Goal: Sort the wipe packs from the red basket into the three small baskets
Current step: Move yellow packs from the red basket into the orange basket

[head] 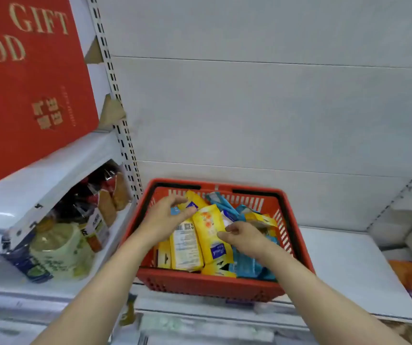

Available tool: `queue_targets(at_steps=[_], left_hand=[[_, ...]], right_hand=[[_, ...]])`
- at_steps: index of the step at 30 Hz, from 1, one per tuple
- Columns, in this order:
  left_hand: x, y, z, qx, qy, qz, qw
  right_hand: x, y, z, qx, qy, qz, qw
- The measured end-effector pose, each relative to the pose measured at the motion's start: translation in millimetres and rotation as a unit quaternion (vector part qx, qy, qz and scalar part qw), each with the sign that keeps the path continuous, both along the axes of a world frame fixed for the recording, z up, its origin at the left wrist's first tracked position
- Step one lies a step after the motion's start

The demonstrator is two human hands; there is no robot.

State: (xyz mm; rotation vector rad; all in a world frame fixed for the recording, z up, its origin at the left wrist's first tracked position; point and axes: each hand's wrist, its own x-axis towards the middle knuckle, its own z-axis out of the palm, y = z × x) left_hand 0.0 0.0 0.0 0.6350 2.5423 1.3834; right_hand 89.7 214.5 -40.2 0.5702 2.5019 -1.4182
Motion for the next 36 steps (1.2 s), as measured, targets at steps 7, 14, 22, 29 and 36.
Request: queue_targets(at_steps=[7, 14, 22, 29, 36], left_hand=[[-1.3, -19.1, -42.8, -0.064, -0.081, 0.091, 0.99], [-13.9, -20.2, -53.3, -0.048, -0.167, 0.108, 0.979], [-26.3, -9.0, -57.2, -0.107, -0.135, 0.142, 0.975], [-23.1, 2.9, -39.6, 0.141, -0.146, 0.155, 0.967], [-15.2, 27.4, -29.7, 0.29, -0.243, 0.086, 0.922]], right_hand=[[-8.9, -22.1, -36.0, 0.023, -0.089, -0.007, 0.996], [-8.8, -14.6, -28.1, -0.095, 0.03, -0.134, 0.986], [5.4, -1.9, -11.5, -0.17, 0.173, -0.169, 0.955], [13.3, -7.4, 0.2, -0.186, 0.27, -0.218, 0.919], [30.1, -4.7, 13.4, -0.173, 0.303, -0.292, 0.89]])
